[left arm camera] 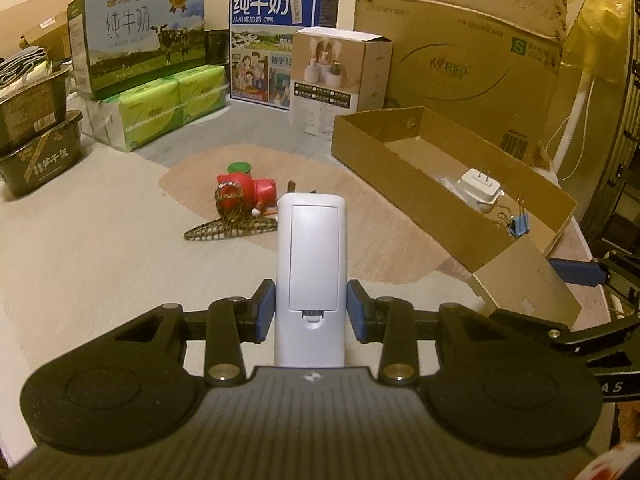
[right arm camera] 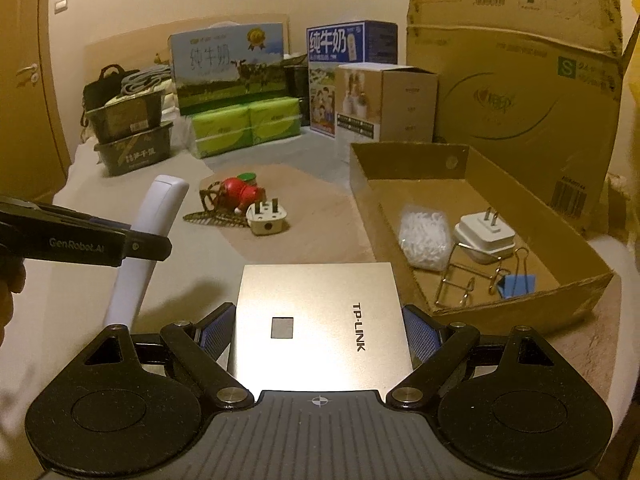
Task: Organize rigid objects
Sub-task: 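Carry the white remote and gold panel over the cardboard tray with both tools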
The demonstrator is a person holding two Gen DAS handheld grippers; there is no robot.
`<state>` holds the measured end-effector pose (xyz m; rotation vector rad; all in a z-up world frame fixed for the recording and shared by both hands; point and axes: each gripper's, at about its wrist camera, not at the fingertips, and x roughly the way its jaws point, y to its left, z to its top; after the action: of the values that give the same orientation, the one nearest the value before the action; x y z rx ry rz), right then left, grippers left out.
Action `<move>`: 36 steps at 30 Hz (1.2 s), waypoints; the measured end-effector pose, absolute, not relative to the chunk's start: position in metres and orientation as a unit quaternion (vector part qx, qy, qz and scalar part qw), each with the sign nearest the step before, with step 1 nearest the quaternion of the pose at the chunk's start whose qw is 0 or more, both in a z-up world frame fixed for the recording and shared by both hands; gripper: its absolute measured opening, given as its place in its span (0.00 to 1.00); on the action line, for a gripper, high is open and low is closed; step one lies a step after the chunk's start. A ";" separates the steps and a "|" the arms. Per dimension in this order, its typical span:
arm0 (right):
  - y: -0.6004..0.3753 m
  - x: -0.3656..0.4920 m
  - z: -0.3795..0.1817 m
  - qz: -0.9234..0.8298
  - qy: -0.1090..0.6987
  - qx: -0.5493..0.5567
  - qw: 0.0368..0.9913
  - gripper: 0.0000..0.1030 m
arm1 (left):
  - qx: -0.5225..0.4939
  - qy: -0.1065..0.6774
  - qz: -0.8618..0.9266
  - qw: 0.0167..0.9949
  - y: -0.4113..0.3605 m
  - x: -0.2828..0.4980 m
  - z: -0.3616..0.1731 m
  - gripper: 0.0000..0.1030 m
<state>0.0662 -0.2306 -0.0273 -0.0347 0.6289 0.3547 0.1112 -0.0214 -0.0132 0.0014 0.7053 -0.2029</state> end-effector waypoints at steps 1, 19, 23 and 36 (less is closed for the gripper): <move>-0.232 0.066 -0.026 0.172 0.306 -0.017 0.936 0.84 | 0.000 0.344 -0.101 0.934 -0.023 0.112 -0.012 0.33; -0.288 0.075 -0.002 0.114 0.279 -0.001 0.953 0.84 | -0.060 0.357 -0.149 0.920 -0.083 0.128 0.014 0.33; -0.306 0.083 0.004 0.100 0.273 -0.005 0.957 0.84 | -0.070 0.357 -0.164 0.917 -0.104 0.135 0.021 0.33; -0.360 0.108 0.015 0.073 0.265 0.005 0.962 0.85 | -0.103 0.360 -0.196 0.906 -0.155 0.156 0.034 0.33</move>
<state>0.1084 -0.3599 0.0151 0.0094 0.5363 0.1471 0.1561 -0.1554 0.0343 -0.2125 0.7434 -0.4039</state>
